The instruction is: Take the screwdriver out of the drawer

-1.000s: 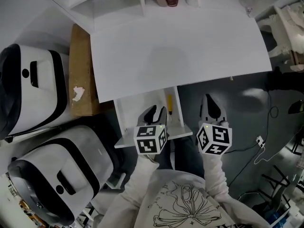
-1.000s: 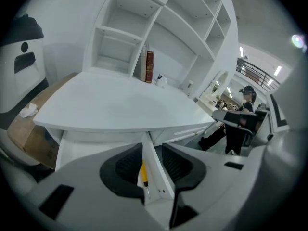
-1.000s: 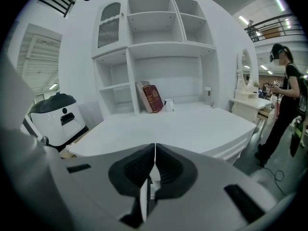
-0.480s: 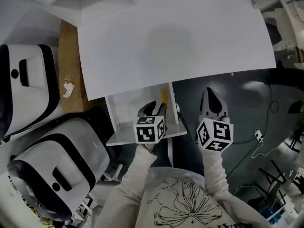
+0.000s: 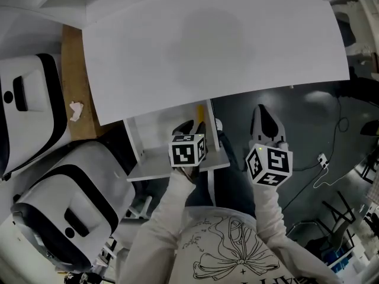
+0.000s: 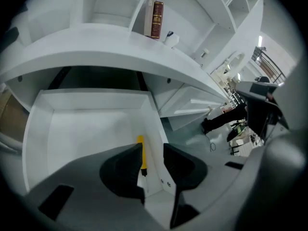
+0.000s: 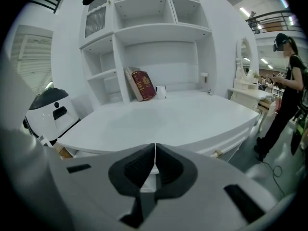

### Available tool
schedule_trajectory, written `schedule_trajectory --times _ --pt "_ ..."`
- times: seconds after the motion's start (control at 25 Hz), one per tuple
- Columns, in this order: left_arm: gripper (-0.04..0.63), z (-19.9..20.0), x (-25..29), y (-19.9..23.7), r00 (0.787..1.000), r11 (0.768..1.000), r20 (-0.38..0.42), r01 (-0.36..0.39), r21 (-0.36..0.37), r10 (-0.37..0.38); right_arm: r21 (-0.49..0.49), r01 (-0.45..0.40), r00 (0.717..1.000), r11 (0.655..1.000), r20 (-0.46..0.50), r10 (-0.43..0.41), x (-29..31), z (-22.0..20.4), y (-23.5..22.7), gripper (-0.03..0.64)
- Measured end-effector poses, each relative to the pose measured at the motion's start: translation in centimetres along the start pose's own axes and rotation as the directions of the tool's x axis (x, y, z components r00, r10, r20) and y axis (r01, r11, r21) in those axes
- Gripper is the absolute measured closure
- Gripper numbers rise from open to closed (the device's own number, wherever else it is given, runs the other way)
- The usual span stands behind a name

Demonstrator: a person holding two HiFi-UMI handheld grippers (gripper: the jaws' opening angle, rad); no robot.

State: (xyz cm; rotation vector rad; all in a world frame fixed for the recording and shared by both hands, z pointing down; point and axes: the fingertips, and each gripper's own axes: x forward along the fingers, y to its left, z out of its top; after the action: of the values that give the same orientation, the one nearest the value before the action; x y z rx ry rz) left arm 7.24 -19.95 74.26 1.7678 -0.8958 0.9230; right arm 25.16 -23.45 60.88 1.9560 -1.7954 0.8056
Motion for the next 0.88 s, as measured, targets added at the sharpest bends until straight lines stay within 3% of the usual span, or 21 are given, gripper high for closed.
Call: schedule_trajectory --times 0.44,0.88 --pt "0.468 -2.4 5.0 1.5 0.992 1.000 -0.121 -0.015 0.026 0.019 0.007 0.009 0.998 1.000 -0.057 -0.008 1.6 -2.7 -0.8 0.611" --pt "0.468 -3.2 8.2 2.8 0.983 0.999 -0.178 -0.036 0.015 0.038 0.006 0.014 0.995 1.000 -0.101 -0.013 2.5 -4.8 -1.2 0.611"
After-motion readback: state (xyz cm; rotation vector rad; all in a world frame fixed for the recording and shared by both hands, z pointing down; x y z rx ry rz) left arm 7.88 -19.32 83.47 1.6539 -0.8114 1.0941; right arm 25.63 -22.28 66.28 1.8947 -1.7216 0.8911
